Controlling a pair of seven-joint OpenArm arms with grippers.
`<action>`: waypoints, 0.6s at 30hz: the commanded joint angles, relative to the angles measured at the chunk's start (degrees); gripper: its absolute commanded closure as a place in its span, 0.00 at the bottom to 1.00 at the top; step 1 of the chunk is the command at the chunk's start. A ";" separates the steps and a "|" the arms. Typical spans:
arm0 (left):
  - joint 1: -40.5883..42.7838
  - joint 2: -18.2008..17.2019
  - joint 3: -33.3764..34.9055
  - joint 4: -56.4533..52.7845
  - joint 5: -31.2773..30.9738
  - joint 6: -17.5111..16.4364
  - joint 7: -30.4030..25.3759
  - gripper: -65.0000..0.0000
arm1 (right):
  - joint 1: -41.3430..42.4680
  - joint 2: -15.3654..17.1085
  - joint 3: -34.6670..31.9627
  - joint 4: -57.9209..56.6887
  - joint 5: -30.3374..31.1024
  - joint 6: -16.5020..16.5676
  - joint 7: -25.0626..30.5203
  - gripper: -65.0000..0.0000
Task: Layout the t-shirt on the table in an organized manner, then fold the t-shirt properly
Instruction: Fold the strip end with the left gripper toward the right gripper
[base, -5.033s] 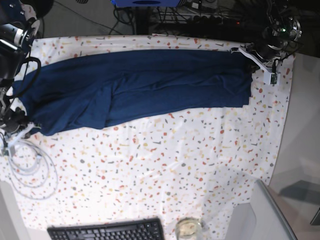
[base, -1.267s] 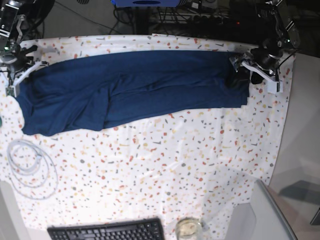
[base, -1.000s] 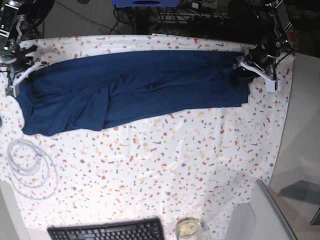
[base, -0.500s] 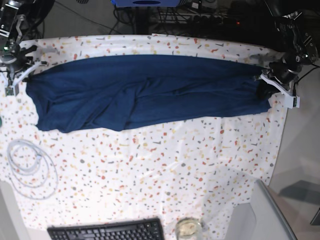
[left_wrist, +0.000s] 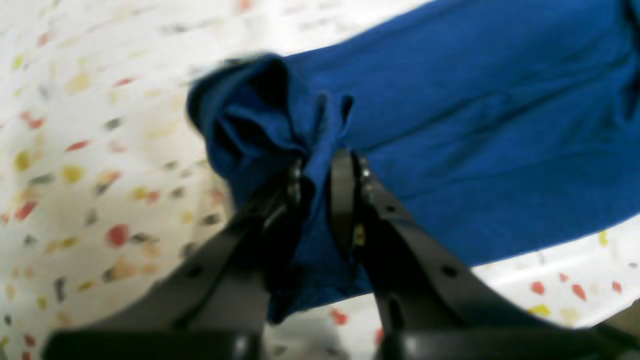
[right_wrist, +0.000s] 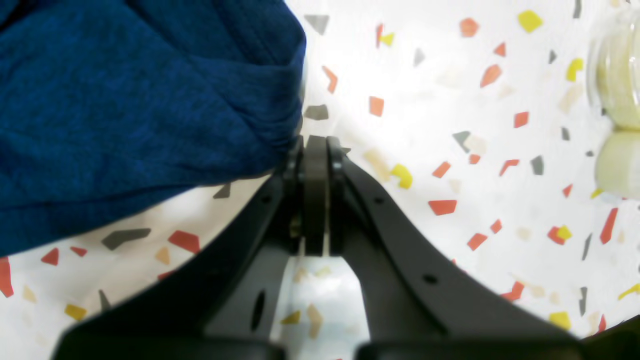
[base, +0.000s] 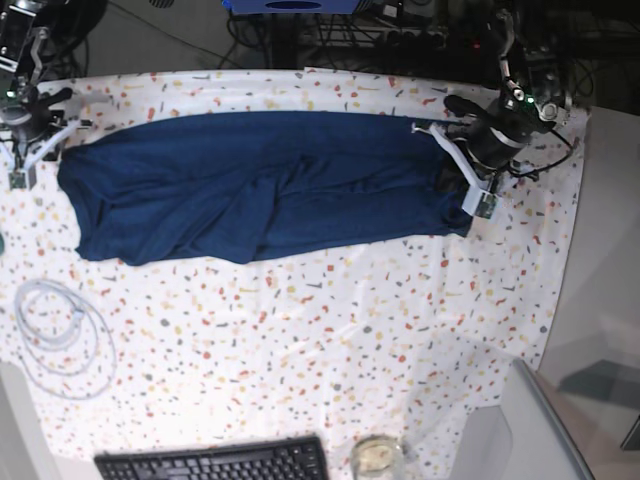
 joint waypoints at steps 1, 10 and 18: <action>-0.33 0.79 1.34 1.41 0.79 0.23 -1.30 1.00 | 0.28 0.67 0.30 1.03 0.44 -0.11 1.13 1.00; -1.03 6.33 13.47 1.15 10.55 4.45 -1.30 1.00 | 0.10 0.93 0.39 1.03 0.44 -0.11 1.13 1.00; -3.85 6.42 21.12 -2.19 10.46 8.23 -1.30 1.00 | 0.10 0.93 0.39 1.03 0.44 -0.11 1.13 1.00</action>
